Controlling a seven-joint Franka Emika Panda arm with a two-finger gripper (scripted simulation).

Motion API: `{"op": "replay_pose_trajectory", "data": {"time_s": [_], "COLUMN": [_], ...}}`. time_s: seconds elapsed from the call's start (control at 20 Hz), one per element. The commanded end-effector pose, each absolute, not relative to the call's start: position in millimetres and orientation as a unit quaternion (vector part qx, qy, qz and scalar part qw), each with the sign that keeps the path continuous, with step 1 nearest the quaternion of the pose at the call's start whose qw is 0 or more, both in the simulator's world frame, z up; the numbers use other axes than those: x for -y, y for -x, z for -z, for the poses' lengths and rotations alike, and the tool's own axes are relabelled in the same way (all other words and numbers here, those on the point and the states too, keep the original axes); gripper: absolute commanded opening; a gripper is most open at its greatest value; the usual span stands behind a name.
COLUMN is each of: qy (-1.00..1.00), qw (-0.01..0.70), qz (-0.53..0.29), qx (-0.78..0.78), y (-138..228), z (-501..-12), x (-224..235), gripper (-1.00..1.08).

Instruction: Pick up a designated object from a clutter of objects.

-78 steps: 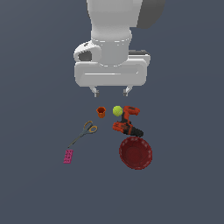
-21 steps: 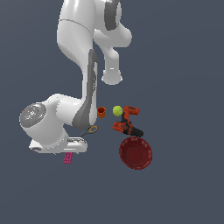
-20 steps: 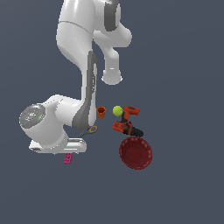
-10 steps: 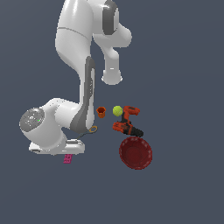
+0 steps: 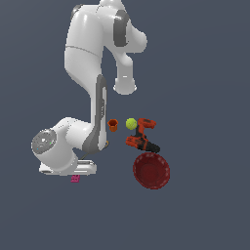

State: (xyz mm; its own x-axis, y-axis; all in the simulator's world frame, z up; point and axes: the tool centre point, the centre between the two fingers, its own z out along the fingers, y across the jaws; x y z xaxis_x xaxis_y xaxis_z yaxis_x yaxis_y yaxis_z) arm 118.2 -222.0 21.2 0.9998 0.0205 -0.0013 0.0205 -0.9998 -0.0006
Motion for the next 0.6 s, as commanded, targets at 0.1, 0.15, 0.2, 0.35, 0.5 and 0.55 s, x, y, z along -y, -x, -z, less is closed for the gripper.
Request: {"op": "replay_pose_trajectory", "data": {"time_s": [0.1,0.15,0.2,0.35,0.5,0.55], "qy": [1.0,1.0,1.0,1.0,1.0,1.0], "qw": [0.0,0.0,0.0,0.0,0.0,0.0], "qz": [0.0,0.0,0.0,0.0,0.0,0.0], "qx": [0.01,0.01,0.01,0.01,0.01,0.01], "y": [-119.2,-119.6,-119.7,-119.7,-119.7,-119.7], "z": [-11.5,-11.7,-11.9,-11.9,-11.9,-11.9], "x": [222.6,222.7,222.8,222.8,222.8,222.8], "gripper": [1.0,1.0,1.0,-1.0,-1.0,-1.0]}}
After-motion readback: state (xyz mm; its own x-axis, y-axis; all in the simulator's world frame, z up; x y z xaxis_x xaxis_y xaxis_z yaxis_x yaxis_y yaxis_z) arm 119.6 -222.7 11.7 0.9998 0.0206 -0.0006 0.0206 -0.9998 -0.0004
